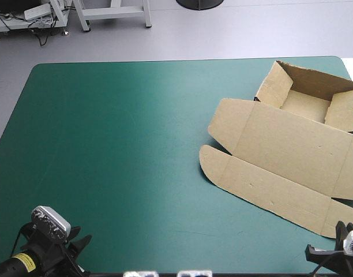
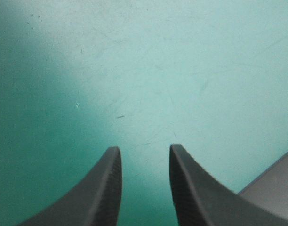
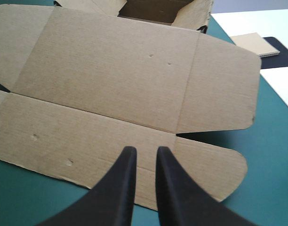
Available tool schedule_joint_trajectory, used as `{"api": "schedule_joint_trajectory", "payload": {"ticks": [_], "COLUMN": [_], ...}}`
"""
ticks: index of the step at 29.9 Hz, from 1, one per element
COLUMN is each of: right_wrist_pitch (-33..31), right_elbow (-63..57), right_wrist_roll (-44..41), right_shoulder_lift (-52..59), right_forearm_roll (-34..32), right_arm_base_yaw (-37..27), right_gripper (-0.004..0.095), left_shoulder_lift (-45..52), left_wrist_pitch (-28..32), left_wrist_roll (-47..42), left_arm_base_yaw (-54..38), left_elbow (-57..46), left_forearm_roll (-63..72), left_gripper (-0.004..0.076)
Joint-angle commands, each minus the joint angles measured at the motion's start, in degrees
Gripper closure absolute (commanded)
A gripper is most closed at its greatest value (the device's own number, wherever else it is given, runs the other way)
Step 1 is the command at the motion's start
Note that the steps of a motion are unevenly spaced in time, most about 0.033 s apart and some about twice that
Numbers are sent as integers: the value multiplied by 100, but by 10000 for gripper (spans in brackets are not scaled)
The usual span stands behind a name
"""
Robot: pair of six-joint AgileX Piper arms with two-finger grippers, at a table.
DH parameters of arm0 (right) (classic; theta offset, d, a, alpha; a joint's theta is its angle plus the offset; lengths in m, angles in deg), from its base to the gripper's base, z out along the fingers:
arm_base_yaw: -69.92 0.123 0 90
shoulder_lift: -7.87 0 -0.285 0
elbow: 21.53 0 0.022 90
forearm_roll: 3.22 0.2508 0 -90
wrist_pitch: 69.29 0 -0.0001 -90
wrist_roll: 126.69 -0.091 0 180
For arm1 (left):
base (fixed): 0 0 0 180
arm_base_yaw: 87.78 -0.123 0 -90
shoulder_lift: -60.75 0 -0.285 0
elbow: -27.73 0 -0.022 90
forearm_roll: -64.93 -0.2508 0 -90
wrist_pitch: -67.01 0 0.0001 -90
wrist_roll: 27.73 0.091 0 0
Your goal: Fold the box
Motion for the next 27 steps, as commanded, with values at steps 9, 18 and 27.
{"api": "schedule_joint_trajectory", "payload": {"ticks": [9,18,27], "right_wrist_pitch": [1036,1048,1048], "right_elbow": [-746,-746,-746], "right_wrist_roll": [-13,-2,-17], "right_shoulder_lift": [-110,-112,-112], "right_forearm_roll": [318,331,331], "right_arm_base_yaw": [30,30,30], "right_gripper": [793,795,824], "left_shoulder_lift": [456,456,456], "left_wrist_pitch": [1121,1121,1121], "left_wrist_roll": [37,37,37], "left_arm_base_yaw": [-18,-18,-18], "left_elbow": [-206,-206,-206], "left_forearm_roll": [140,140,140], "left_gripper": [549,550,551]}}
